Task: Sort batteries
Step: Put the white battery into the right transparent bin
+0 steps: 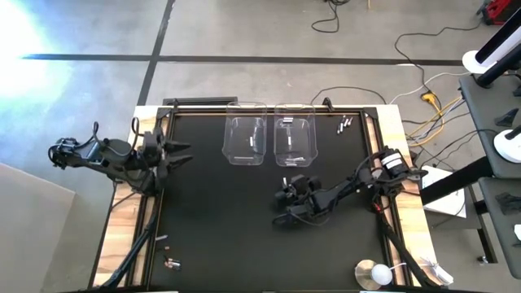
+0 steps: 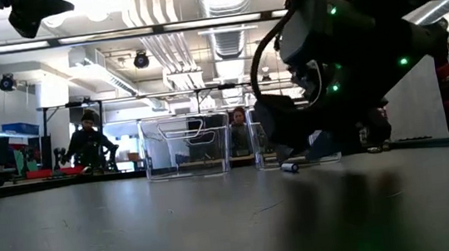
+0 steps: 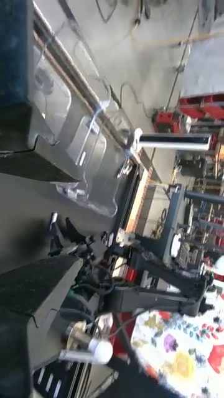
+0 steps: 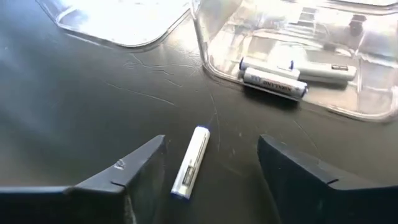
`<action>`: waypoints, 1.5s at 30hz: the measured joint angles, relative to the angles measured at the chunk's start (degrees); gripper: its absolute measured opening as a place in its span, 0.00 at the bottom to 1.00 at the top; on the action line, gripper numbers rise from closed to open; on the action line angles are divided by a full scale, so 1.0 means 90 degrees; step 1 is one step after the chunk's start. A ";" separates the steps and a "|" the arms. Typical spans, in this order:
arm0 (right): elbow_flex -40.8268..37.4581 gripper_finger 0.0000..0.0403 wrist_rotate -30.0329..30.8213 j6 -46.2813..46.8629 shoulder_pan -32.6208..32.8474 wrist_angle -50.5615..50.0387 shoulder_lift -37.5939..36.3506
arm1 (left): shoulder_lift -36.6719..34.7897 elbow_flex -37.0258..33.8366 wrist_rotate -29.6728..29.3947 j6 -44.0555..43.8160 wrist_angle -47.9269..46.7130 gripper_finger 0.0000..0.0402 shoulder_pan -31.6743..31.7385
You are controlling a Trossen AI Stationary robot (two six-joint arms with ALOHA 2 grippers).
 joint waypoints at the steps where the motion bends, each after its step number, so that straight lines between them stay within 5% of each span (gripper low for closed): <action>1: 0.0000 0.57 0.0007 0.0007 -0.0006 0.0054 0.0061 | 0.0000 0.0000 -0.0057 0.0022 0.0003 0.45 0.0000; 13: 0.0082 0.39 0.0093 0.0194 -0.0016 0.0339 0.1089 | -0.0125 0.0000 0.0007 -0.0157 0.0009 0.45 0.0002; 26: 0.0049 0.11 -0.0055 -0.0071 -0.0026 0.0346 0.1201 | -0.0143 0.0000 -0.0020 -0.0196 0.0012 0.45 0.0000; 31: 0.0009 0.07 -0.0142 -0.0262 -0.0026 0.0354 0.1172 | -0.0128 0.0000 0.0031 -0.0245 0.0024 0.45 0.0000; 39: 0.0162 0.08 -0.0507 -0.1459 -0.0045 0.0223 0.0379 | -0.0060 0.0000 0.0194 -0.0201 0.0145 0.45 0.0002; 45: 0.0435 0.08 -0.1416 -0.2785 -0.0205 0.0305 -0.0724 | -0.0040 0.0000 0.0655 0.0150 0.0649 0.45 0.0001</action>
